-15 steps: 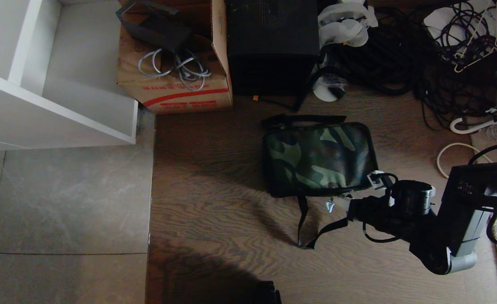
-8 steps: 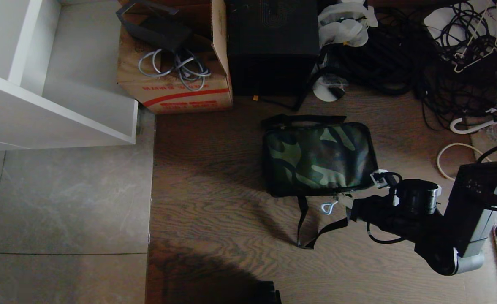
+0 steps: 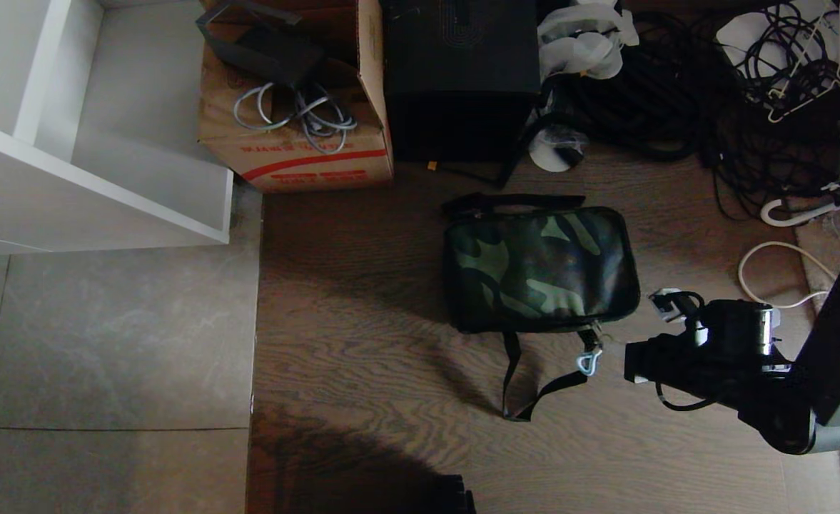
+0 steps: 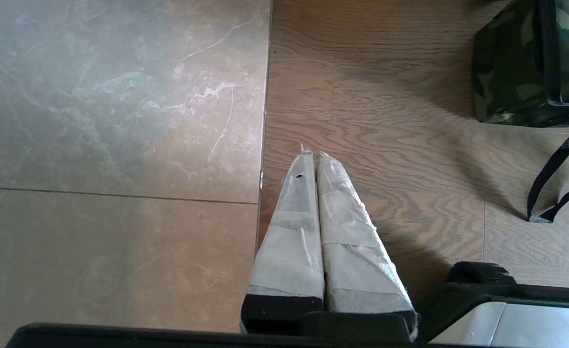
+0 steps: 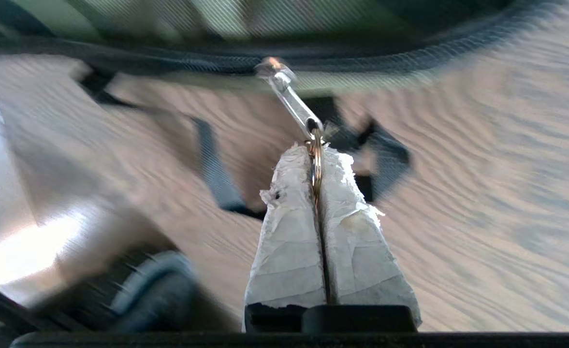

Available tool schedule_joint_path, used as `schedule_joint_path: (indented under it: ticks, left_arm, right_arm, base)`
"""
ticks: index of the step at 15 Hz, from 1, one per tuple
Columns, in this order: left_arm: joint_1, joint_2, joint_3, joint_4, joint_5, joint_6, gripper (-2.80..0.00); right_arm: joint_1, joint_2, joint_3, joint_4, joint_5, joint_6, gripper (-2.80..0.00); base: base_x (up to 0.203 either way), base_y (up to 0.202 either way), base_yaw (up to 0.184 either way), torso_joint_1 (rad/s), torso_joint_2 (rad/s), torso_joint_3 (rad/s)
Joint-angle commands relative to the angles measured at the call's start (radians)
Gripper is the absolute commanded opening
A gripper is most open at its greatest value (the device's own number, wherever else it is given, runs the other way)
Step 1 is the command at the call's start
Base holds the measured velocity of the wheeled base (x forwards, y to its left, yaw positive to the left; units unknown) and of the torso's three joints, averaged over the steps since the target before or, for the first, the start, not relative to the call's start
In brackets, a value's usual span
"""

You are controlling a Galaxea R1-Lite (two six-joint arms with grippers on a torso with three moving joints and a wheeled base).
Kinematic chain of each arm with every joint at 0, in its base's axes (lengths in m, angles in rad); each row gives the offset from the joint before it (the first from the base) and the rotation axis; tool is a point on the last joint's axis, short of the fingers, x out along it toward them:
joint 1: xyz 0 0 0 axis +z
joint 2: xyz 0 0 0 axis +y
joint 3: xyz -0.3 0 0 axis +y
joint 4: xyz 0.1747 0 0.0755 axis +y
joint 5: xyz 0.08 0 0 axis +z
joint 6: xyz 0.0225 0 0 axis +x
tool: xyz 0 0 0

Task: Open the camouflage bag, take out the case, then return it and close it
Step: Open the top of the storage box

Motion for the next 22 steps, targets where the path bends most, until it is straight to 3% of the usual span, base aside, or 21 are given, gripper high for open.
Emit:
schedule_joint_path:
  ticks: [1, 12, 22]
  left_arm:
    - [0.0, 0.001, 0.008, -0.001, 0.0, 0.0, -2.8]
    - [0.0, 0.001, 0.008, -0.001, 0.0, 0.0, -2.8]
    - [0.0, 0.001, 0.009, -0.001, 0.0, 0.0, -2.8]
  right_arm:
    - [-0.034, -0.022, -0.003, -0.002, 0.015, -0.014, -2.8]
    - [-0.126, -0.064, -0.017, 0.025, 0.09, -0.053, -2.8]
    - [-0.223, -0.096, -0.082, 0.207, 0.137, -0.137, -2.8]
  base:
    - [0.0, 0.0, 0.0, 0.0, 0.0, 0.0]
    - [0.0, 0.0, 0.0, 0.0, 0.0, 0.0]
    - [0.0, 0.0, 0.0, 0.0, 0.0, 0.0]
